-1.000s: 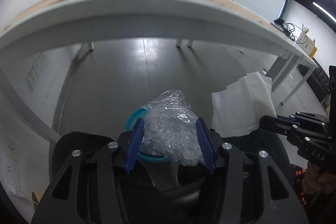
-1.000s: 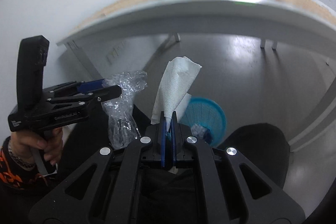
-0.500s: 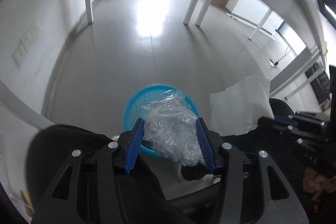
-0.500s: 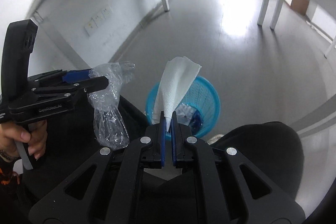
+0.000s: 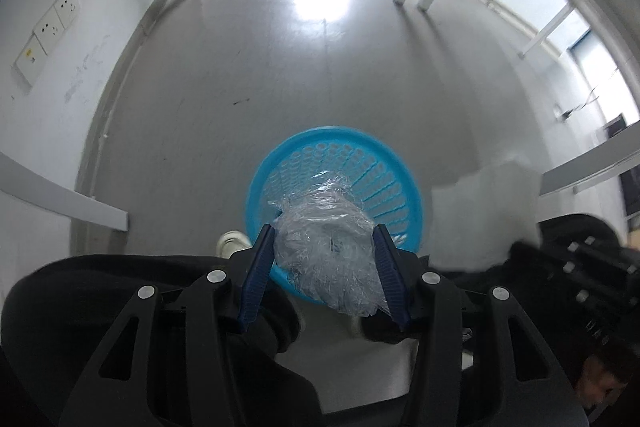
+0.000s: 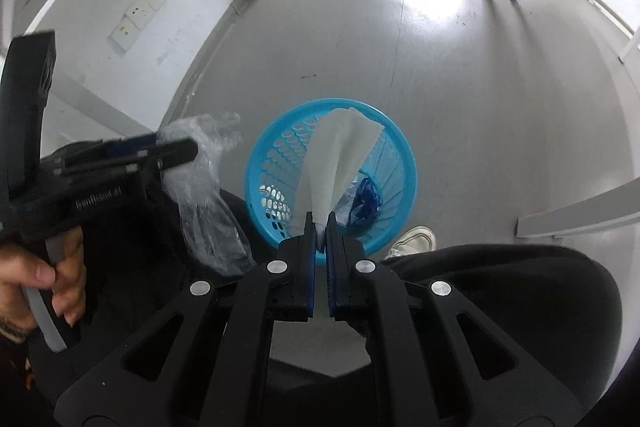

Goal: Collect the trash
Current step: 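Carry the plastic wrap and tissue down over the blue wastebasket, then open both tools to drop the wrap and tissue into the wastebasket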

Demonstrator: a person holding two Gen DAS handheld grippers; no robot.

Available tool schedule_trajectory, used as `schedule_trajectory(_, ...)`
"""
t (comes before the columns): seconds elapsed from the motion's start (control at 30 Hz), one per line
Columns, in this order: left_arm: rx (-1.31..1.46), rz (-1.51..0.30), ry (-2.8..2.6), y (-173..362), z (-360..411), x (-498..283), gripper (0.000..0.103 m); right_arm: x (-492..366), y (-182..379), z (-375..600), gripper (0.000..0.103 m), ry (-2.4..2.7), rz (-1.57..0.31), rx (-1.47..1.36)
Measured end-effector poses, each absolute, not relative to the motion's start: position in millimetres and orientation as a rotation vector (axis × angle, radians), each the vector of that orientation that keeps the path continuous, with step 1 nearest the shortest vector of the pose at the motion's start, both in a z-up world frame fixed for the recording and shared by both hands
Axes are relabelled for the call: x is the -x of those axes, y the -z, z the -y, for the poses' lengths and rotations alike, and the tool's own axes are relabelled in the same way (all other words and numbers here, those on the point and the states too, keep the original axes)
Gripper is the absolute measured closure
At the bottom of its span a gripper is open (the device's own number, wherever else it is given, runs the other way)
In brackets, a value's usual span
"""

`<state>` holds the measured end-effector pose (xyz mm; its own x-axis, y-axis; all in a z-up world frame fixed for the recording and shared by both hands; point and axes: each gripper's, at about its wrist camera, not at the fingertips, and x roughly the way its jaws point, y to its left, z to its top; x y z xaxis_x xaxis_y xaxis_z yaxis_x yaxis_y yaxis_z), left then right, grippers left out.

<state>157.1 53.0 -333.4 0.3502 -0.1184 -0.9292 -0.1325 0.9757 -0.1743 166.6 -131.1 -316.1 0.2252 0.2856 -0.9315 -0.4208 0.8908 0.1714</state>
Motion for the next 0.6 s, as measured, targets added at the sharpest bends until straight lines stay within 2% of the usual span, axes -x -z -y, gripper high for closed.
schedule_trajectory(0.27, 0.163, -1.219, -0.022, 348.5, -48.8, -175.4, 0.054, -201.5, 358.8, 117.8, 0.099, -0.432, -1.332, 0.151)
schedule_trajectory(0.6, 0.118, -1.304, -0.060, 381.6, -43.9, -211.0, 0.053, -226.2, 399.4, 109.2, 0.099, -0.398, -1.467, 0.137)
